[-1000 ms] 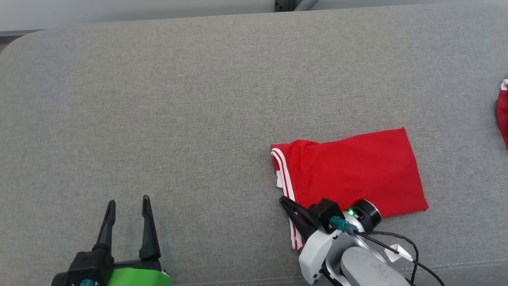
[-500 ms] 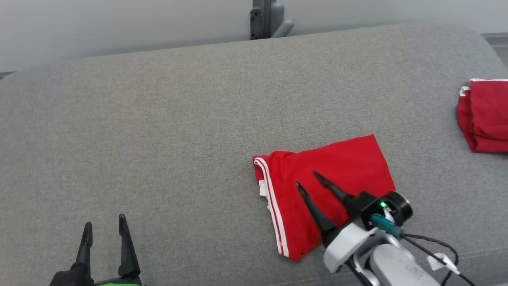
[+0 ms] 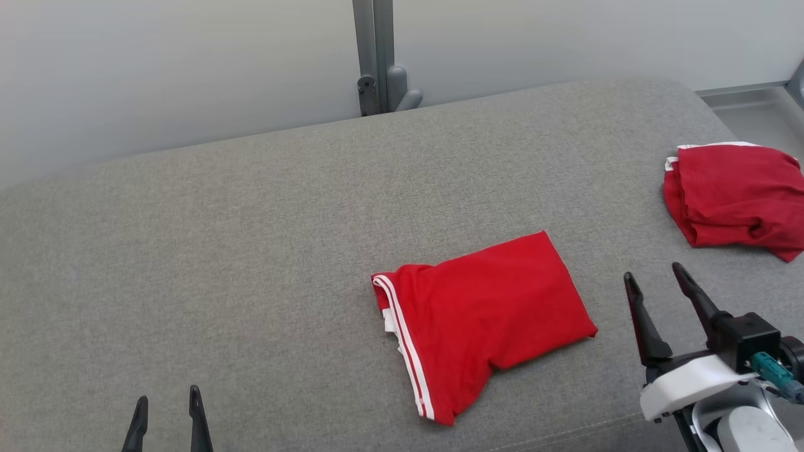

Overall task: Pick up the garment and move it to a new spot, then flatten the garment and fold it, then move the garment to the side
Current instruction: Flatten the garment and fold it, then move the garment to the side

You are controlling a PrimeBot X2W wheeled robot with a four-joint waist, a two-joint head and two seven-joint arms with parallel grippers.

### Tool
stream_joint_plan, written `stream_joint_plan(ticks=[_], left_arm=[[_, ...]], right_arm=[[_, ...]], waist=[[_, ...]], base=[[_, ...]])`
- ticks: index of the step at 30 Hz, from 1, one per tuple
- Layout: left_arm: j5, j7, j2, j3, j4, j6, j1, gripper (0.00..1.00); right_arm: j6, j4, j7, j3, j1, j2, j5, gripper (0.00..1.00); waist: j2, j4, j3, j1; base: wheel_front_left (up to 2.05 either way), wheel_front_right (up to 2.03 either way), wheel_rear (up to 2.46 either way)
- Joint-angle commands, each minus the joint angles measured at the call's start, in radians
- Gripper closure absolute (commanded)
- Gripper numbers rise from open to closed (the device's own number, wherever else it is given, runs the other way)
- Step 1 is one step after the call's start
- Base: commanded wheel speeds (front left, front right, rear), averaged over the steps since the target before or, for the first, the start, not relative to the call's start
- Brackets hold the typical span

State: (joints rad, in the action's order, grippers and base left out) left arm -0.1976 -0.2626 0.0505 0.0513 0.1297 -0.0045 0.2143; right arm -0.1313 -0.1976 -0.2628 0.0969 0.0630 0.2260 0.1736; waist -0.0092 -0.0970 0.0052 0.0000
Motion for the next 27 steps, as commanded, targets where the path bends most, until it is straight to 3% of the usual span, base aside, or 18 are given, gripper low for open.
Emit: stream_joint_plan(ticks=[1,8,27], left_arm=[[0.01,-0.002,0.001,-0.001,0.007,-0.006,0.016,0.0],[0.01,-0.002,0.001,0.007,0.021,-0.028,0.04,0.0],[-0.014,-0.002,0.001,-0.009,-0.001,-0.007,0.062,0.0]], right_arm=[[0.001,0.005,-0.003,-0.022,-0.019,-0.008,0.006,0.0],[0.001,-0.049,-0.003,-0.082,-0.041,-0.029,-0.021,0.0],[0.001,-0.116,-0.003,-0.022,0.014,-0.032,-0.035,0.0]], waist=[[0.0092,-0.012,-0.015,0.0],[0.0092,-0.013,-0.029,0.0],[0.0092,0.108,-0.028,0.0]], base=[[0.0,0.0,0.0],[0.0,0.0,0.0],[0.0,0.0,0.0]])
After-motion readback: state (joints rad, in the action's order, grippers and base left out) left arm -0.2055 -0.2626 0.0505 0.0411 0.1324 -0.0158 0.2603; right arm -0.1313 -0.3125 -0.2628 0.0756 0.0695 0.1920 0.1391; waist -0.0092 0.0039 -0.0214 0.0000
